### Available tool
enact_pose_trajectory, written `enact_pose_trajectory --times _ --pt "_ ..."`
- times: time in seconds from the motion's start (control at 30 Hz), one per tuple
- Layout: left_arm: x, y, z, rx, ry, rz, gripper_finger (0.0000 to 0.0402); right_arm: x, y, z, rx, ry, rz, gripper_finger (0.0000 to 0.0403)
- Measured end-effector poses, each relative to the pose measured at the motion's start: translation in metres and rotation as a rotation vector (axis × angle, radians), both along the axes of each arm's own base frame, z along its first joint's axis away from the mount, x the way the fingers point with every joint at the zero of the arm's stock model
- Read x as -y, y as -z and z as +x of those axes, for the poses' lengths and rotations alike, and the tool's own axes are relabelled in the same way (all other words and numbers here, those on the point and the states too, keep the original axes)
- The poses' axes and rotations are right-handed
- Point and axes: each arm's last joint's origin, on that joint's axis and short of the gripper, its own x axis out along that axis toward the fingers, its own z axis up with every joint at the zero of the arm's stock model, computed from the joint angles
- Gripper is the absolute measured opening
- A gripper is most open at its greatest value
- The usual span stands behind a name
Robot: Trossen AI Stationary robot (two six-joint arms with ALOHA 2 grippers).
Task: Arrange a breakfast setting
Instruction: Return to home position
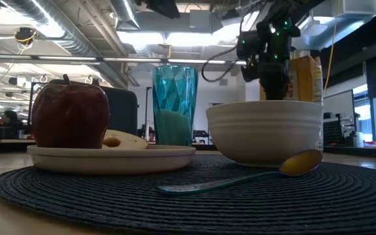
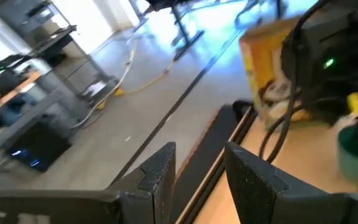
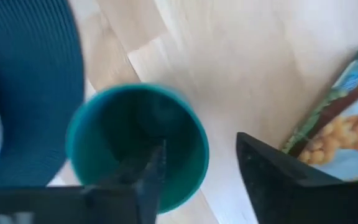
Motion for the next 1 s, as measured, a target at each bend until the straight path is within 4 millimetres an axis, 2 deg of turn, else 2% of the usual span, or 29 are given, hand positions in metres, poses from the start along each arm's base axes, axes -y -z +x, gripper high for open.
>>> enact_pose_trajectory --times 0.17,0.3,0.4,0.53,0.63,0.73,0.8,0.87,0.93,1.0 --pt "-0.013 -0.030 -0.032 0.182 0.114 -0.061 0.0131 0.006 -0.041 0.009 0.072 0.027 -0.047 0.0220" --pt "-0.018 -0.053 -0.065 0.320 0.208 -0.105 0.0131 0.008 -0.092 0.016 0.215 0.013 -0.076 0.0224" --pt "-0.015 -0.064 -0.083 0.388 0.302 -0.143 0.0130 0.006 -0.137 0.018 0.420 -0.039 -0.055 0.0223" --pt "-0.006 -0.069 -0.088 0.449 0.450 -0.181 0.0116 -0.006 -0.201 0.011 0.782 -0.186 -0.045 0.0188" --pt "0.003 -0.056 -0.075 0.501 0.525 -0.222 0.0098 -0.016 -0.237 0.001 1.034 -0.308 -0.086 0.0119" --pt "0.017 -0.035 -0.057 0.534 0.610 -0.263 0.0077 -0.024 -0.252 -0.009 1.167 -0.384 -0.093 0.0026" --pt "0.026 -0.018 -0.049 0.548 0.648 -0.288 0.0060 -0.030 -0.254 -0.018 1.182 -0.387 -0.088 0.0016" --pt "0.035 -0.001 -0.050 0.547 0.666 -0.311 0.0041 -0.036 -0.252 -0.028 1.175 -0.382 -0.105 0.0015" --pt "0.042 0.009 -0.058 0.583 0.678 -0.313 0.0021 -0.048 -0.248 -0.043 1.176 -0.398 -0.144 0.0005" --pt "0.049 0.019 -0.076 0.612 0.676 -0.321 0.0006 -0.059 -0.244 -0.061 1.208 -0.391 -0.208 0.0004"
